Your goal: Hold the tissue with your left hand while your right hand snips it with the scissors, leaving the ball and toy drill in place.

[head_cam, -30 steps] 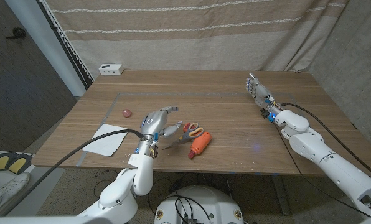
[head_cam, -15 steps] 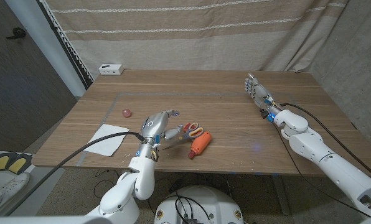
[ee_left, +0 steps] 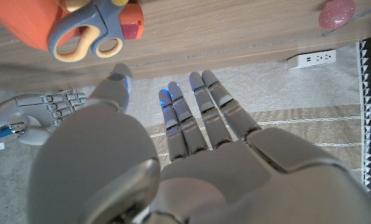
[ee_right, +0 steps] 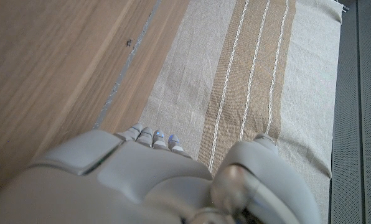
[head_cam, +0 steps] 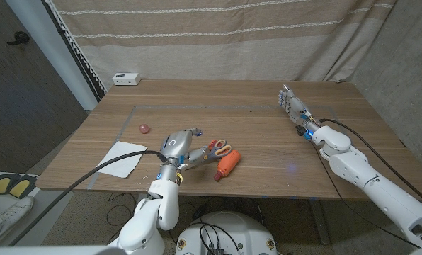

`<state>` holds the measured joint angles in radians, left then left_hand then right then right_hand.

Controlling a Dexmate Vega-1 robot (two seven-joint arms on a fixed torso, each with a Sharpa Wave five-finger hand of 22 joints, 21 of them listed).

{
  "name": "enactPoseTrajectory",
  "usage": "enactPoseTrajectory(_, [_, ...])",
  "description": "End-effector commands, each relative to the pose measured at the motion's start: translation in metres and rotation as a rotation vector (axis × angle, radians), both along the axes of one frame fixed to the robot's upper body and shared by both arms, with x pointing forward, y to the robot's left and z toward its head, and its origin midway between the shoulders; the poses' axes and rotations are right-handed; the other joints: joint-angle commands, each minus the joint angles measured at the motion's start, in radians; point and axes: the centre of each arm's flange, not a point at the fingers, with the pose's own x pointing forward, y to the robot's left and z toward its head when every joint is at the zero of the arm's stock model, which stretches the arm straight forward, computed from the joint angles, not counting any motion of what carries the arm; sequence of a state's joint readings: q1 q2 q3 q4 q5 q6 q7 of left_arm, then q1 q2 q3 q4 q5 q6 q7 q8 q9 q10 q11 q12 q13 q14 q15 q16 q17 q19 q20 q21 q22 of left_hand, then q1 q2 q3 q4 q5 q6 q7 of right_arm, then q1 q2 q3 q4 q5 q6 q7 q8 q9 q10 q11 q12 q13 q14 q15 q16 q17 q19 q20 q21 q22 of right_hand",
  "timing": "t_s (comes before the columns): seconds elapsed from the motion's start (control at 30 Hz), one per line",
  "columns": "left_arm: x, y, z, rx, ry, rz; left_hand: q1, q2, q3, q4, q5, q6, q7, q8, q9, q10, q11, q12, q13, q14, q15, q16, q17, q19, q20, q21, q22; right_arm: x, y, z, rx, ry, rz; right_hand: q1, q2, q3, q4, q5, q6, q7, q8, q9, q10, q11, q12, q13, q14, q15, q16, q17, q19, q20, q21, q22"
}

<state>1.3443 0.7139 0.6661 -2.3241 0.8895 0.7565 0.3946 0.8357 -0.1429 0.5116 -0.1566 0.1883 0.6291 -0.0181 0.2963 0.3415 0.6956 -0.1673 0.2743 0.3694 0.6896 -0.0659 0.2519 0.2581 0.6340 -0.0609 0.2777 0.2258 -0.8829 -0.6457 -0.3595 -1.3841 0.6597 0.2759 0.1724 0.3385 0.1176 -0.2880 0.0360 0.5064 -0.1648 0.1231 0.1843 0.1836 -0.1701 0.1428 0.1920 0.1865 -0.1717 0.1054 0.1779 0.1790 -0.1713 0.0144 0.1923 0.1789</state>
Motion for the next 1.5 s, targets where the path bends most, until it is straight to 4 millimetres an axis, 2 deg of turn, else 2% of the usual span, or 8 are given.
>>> enactPoseTrajectory(0.03, [0.001,-0.001,0.001,0.067,0.051,0.140,-0.008,-0.002,0.001,0.005,0.000,0.013,0.001,0.009,0.006,0.009,0.003,0.011,0.004,-0.003,-0.130,-0.002,0.003,-0.004,-0.054,0.005,0.002,-0.003,-0.003,0.001,0.003,-0.005,-0.002,-0.005,0.001,0.000,0.004,-0.001,-0.011,0.016,0.002,0.005,-0.061,-0.005,-0.001,0.001,-0.144,0.001,-0.002,0.003,-0.063,-0.003,0.001,0.006])
enactPoseTrajectory(0.13, [0.000,-0.005,0.000,0.089,0.040,0.152,-0.009,-0.005,0.002,0.003,0.000,-0.003,0.001,0.003,0.007,0.001,0.010,0.008,0.008,-0.008,-0.126,-0.004,0.003,-0.008,-0.052,0.003,0.000,-0.002,-0.002,0.000,0.004,-0.003,0.003,-0.005,0.001,0.000,0.004,-0.001,-0.011,0.016,0.002,0.005,-0.060,-0.006,0.000,0.001,-0.143,0.000,0.000,0.003,-0.063,-0.003,0.001,0.005])
enactPoseTrajectory(0.4, [-0.001,-0.014,-0.006,0.125,0.003,0.183,-0.011,-0.007,0.006,0.002,-0.001,0.012,0.001,0.010,0.010,0.023,0.005,0.016,0.014,0.011,-0.136,0.004,0.005,-0.008,-0.053,0.004,-0.002,0.000,0.000,-0.002,-0.009,-0.002,0.022,-0.005,0.002,0.001,0.004,-0.002,-0.011,0.016,0.003,0.005,-0.061,-0.006,0.002,0.001,-0.144,-0.001,0.000,0.003,-0.063,-0.003,0.002,0.005])
enactPoseTrajectory(0.43, [0.000,-0.014,-0.007,0.126,0.009,0.184,-0.012,-0.007,0.006,0.002,-0.001,0.013,0.001,0.011,0.011,0.027,-0.002,0.018,0.016,0.016,-0.139,0.006,0.005,-0.008,-0.053,0.005,-0.002,0.000,0.000,-0.002,-0.011,-0.001,0.021,-0.005,0.002,0.001,0.004,-0.003,-0.012,0.016,0.003,0.005,-0.064,-0.007,0.001,0.001,-0.148,-0.005,-0.001,0.003,-0.066,-0.003,0.001,0.005])
enactPoseTrajectory(0.53, [-0.001,-0.015,-0.008,0.141,0.000,0.189,-0.014,-0.010,0.006,0.002,-0.001,0.015,-0.002,0.012,0.012,0.027,0.002,0.018,0.017,0.016,-0.139,0.006,0.005,-0.006,-0.054,0.006,-0.003,0.000,0.000,-0.002,-0.014,-0.002,0.024,-0.005,0.002,0.001,0.004,-0.004,-0.017,0.015,0.003,0.005,-0.072,-0.009,0.000,0.001,-0.159,-0.006,-0.003,0.003,-0.074,0.000,-0.001,0.006])
enactPoseTrajectory(0.97, [0.002,-0.015,-0.008,0.155,0.081,0.164,-0.026,-0.015,0.005,0.003,-0.002,0.018,-0.001,0.014,0.016,0.028,-0.005,0.017,0.026,0.014,-0.140,0.004,0.007,-0.001,-0.055,0.009,-0.005,0.000,0.001,-0.001,-0.013,-0.003,0.017,-0.004,0.003,0.003,0.004,-0.006,-0.021,0.016,0.003,0.005,-0.076,-0.011,0.001,0.001,-0.163,-0.006,-0.002,0.003,-0.079,-0.001,-0.001,0.006])
enactPoseTrajectory(1.5, [0.006,-0.014,-0.010,0.152,0.127,0.159,-0.045,-0.028,-0.004,0.003,-0.001,-0.003,0.002,0.007,0.019,0.010,0.009,0.009,0.035,0.006,-0.134,0.000,0.007,-0.005,-0.052,0.008,-0.009,-0.002,-0.001,-0.002,-0.005,0.003,0.004,-0.002,0.004,0.004,0.003,-0.008,-0.025,0.015,0.005,0.005,-0.080,-0.011,0.003,0.001,-0.167,-0.006,0.000,0.003,-0.081,-0.001,0.001,0.006])
